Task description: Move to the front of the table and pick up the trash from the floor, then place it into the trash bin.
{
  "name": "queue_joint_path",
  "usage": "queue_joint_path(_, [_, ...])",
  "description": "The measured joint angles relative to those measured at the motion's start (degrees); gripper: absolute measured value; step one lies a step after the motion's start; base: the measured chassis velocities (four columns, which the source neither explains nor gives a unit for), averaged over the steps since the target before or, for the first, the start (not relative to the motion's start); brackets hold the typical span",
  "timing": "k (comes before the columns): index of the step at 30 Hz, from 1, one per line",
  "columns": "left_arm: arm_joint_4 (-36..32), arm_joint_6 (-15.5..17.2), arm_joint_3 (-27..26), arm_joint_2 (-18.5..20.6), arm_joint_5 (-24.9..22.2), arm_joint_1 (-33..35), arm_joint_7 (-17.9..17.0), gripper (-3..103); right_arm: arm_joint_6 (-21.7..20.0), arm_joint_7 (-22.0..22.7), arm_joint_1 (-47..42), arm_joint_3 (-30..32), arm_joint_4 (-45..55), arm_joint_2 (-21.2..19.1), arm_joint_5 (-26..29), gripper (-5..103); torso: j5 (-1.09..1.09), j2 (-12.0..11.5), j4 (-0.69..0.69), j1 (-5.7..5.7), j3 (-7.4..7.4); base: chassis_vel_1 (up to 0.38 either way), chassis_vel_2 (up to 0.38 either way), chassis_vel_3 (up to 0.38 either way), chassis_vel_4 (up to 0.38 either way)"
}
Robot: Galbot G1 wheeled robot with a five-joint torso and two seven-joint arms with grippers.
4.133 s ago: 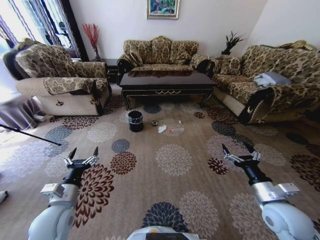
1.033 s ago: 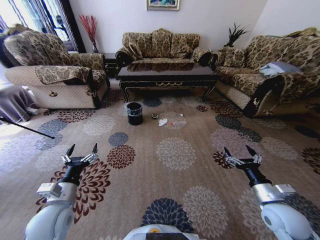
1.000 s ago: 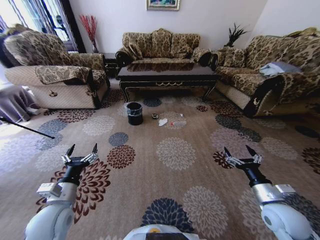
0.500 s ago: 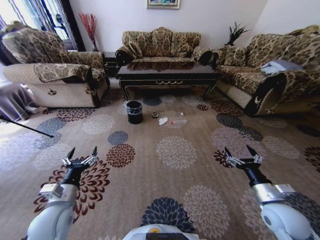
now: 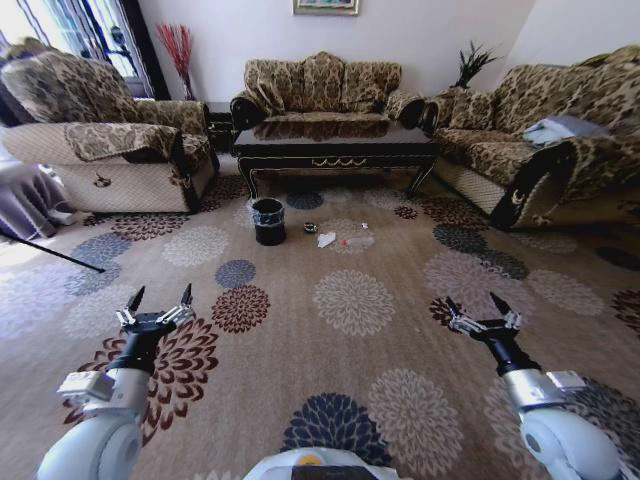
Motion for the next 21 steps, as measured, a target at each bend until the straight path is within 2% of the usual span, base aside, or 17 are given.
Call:
queue_joint_path(14, [0.6, 0.0, 0.8, -0.4, 1.0, -0.4, 0.2, 100, 0.0, -0.2, 0.2, -0.1, -0.3, 0.2, 0.0, 100, 0.0, -3.3, 0.0, -0.44, -2.9, 0.0, 0.0, 0.0, 0.0])
queue_joint_path(21, [1.0, 0.0, 0.8, -0.3, 1.0, -0.7, 0.2, 100, 1.0, -2.2, 0.5, -0.1, -0.4, 0.3, 0.2, 100, 0.0, -5.0, 0.0, -0.52, -4.46, 0.0, 0.0, 0.0, 0.0])
